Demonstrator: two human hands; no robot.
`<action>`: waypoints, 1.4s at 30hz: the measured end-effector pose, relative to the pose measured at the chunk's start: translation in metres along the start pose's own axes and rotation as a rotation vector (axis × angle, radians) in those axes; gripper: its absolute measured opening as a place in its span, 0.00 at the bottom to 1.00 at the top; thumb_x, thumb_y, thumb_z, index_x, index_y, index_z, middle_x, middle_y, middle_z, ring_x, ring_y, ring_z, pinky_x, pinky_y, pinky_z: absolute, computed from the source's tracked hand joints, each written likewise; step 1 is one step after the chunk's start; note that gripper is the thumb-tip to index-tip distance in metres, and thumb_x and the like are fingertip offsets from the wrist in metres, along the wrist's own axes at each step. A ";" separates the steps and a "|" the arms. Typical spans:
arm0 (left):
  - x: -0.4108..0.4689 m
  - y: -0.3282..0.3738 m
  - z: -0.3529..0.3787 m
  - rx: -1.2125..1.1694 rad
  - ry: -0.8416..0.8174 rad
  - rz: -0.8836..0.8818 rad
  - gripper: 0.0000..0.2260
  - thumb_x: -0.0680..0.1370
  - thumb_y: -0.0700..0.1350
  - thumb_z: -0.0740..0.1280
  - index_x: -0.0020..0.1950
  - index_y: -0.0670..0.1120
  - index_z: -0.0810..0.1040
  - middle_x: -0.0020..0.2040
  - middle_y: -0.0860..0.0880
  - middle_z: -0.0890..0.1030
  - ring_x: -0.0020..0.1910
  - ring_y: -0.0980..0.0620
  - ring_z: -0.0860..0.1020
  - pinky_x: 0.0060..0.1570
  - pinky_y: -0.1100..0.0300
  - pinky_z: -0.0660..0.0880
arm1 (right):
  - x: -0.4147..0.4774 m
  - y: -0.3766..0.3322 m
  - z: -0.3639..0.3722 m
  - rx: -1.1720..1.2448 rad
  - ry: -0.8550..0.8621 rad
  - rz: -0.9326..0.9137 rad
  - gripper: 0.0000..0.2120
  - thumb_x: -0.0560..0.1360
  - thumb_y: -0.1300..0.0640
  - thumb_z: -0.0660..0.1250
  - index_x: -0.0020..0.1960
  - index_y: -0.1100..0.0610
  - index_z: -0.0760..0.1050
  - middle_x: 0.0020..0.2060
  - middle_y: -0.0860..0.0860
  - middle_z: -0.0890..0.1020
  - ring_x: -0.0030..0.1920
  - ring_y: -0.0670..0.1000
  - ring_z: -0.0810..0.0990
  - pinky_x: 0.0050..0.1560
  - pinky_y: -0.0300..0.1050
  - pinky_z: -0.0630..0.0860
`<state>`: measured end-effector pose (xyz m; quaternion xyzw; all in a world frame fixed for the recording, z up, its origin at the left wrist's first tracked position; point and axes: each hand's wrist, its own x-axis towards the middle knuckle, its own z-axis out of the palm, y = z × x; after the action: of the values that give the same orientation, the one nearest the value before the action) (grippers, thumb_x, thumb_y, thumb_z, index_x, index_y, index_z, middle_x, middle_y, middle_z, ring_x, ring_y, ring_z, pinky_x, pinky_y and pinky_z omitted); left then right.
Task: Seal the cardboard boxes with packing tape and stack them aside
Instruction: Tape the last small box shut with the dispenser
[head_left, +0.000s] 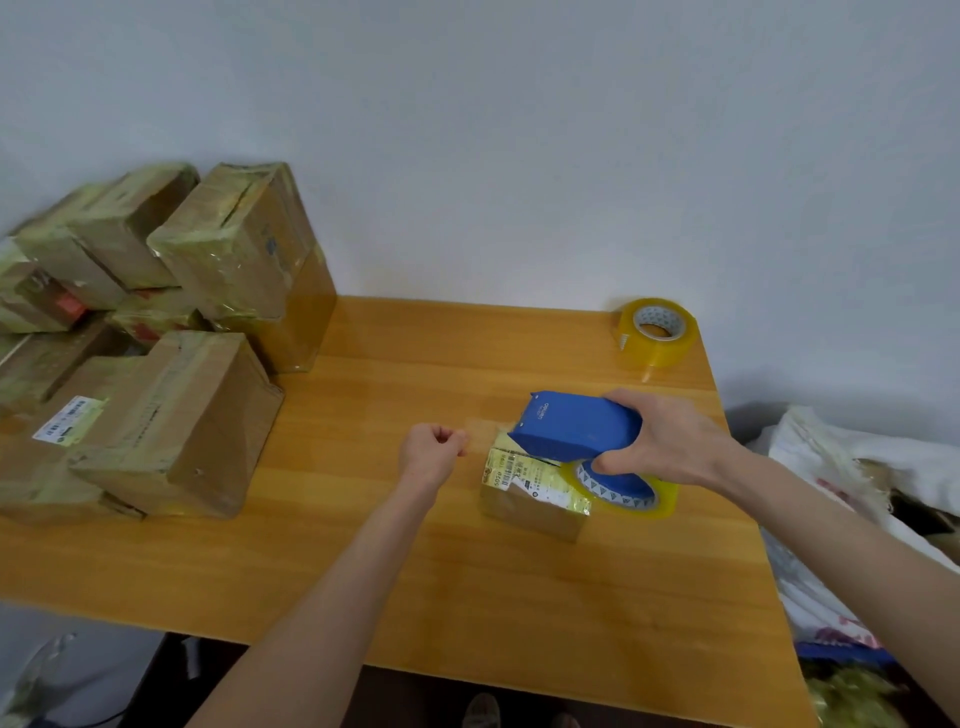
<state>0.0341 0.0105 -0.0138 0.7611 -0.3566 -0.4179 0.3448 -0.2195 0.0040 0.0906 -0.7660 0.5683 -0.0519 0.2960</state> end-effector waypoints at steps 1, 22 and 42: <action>0.001 0.001 -0.001 -0.002 0.000 0.005 0.11 0.78 0.45 0.68 0.36 0.47 0.73 0.33 0.51 0.79 0.32 0.54 0.71 0.32 0.60 0.65 | 0.000 -0.001 -0.001 -0.012 0.007 0.000 0.22 0.66 0.47 0.75 0.56 0.43 0.69 0.46 0.46 0.79 0.45 0.46 0.77 0.40 0.40 0.75; 0.003 -0.061 0.003 0.440 -0.186 -0.022 0.25 0.75 0.56 0.70 0.70 0.50 0.72 0.68 0.45 0.73 0.64 0.46 0.73 0.60 0.55 0.72 | 0.005 -0.001 0.020 -0.098 -0.010 0.058 0.30 0.67 0.42 0.74 0.65 0.45 0.68 0.49 0.47 0.78 0.47 0.49 0.78 0.47 0.46 0.79; -0.022 -0.046 0.020 0.920 -0.237 0.860 0.27 0.81 0.52 0.58 0.78 0.48 0.55 0.79 0.51 0.51 0.74 0.49 0.62 0.68 0.58 0.65 | 0.004 0.002 0.021 -0.154 -0.022 0.013 0.32 0.65 0.36 0.72 0.66 0.41 0.66 0.50 0.44 0.78 0.48 0.49 0.78 0.45 0.47 0.79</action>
<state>0.0193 0.0477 -0.0509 0.5689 -0.8087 -0.1278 0.0780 -0.2113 0.0086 0.0717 -0.7834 0.5722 0.0020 0.2428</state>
